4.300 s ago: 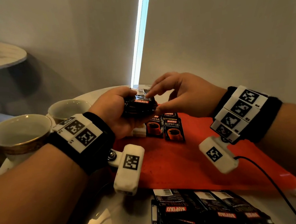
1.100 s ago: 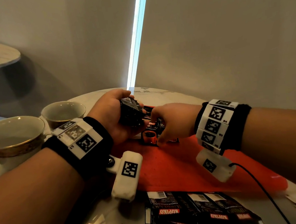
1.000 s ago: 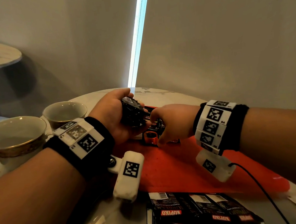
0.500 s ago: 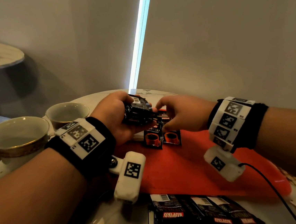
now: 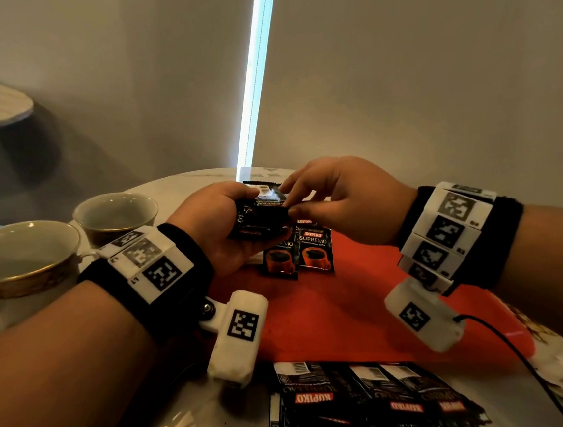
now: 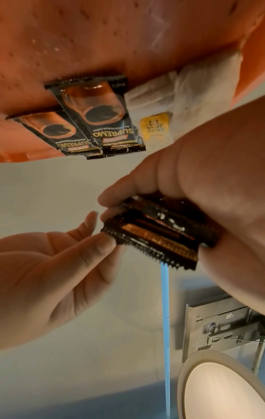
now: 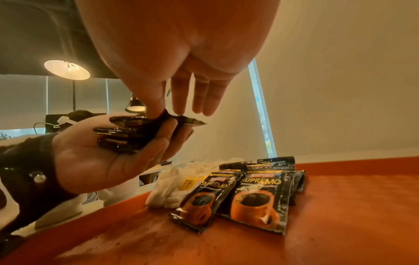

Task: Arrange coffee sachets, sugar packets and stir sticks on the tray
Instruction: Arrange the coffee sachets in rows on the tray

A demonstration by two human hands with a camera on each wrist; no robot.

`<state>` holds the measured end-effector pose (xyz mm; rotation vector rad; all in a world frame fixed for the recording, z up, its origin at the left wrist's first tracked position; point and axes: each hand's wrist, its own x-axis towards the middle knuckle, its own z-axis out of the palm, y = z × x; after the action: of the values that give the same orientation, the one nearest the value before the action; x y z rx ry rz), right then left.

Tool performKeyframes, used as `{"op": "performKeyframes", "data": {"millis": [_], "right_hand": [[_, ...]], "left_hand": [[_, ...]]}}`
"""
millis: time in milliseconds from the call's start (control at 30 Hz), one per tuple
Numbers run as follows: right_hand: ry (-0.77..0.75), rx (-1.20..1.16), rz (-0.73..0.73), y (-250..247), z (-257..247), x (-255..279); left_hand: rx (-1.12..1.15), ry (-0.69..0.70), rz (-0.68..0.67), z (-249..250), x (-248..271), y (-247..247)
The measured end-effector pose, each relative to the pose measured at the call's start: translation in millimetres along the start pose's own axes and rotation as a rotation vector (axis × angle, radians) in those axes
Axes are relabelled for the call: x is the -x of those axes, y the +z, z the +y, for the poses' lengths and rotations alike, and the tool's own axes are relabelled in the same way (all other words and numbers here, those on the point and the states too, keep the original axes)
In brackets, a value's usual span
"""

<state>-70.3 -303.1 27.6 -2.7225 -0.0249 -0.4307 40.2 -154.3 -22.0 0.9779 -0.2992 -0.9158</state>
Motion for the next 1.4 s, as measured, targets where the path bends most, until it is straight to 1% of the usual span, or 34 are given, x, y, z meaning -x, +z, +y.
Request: {"op": "performKeyframes", "data": {"millis": [67, 133, 200, 233, 300, 400, 500, 600, 833, 1067, 1267, 1333, 1400], "right_hand": [[0.029, 0.003, 0.065, -1.0, 1.5, 0.4], [0.06, -0.012, 0.185, -6.8, 6.7, -0.5], [0.154, -0.044, 0.266, -16.4, 13.2, -2.8], [0.228, -0.037, 0.269, -20.5, 17.3, -3.3], [0.403, -0.061, 0.199, -23.0, 29.8, -4.5], [0.637, -0.221, 0.01, -13.2, 47.6, -3.6], [0.729, -0.22, -0.112, -1.6, 57.0, -1.5], [0.758, -0.177, -0.181, 5.5, 62.3, -4.0], [0.794, -0.156, -0.154, 14.2, 67.0, -13.9], [0.801, -0.046, -0.193, 16.1, 64.1, -18.3], [0.763, 0.036, -0.18, 8.8, 58.7, -16.2], [0.7, -0.036, -0.25, 5.3, 53.1, -13.7], [0.656, -0.131, -0.376, 4.1, 45.2, -10.7]], "left_hand": [[-0.01, -0.021, -0.013, 0.3, 1.1, 0.7], [0.014, -0.058, -0.01, 0.8, 0.6, 0.4], [0.01, -0.083, 0.022, 2.5, -0.6, -1.5], [-0.003, -0.095, 0.04, 3.2, -1.1, -2.7], [-0.017, -0.127, 0.04, 5.1, -0.7, -3.6], [-0.032, -0.137, 0.054, 5.5, 0.8, -1.9], [-0.058, -0.122, 0.081, 3.5, 0.5, -0.7], [-0.078, -0.139, 0.093, 1.7, 0.6, -0.3], [-0.046, -0.176, 0.099, -0.6, 0.1, 1.3], [-0.038, -0.193, 0.106, -2.4, 0.4, 5.2], [-0.068, -0.191, 0.106, -1.4, 2.6, 6.7], [-0.062, -0.195, 0.097, -1.1, 3.0, 6.3], [-0.061, -0.186, 0.085, -0.8, 2.3, 5.1]]}}
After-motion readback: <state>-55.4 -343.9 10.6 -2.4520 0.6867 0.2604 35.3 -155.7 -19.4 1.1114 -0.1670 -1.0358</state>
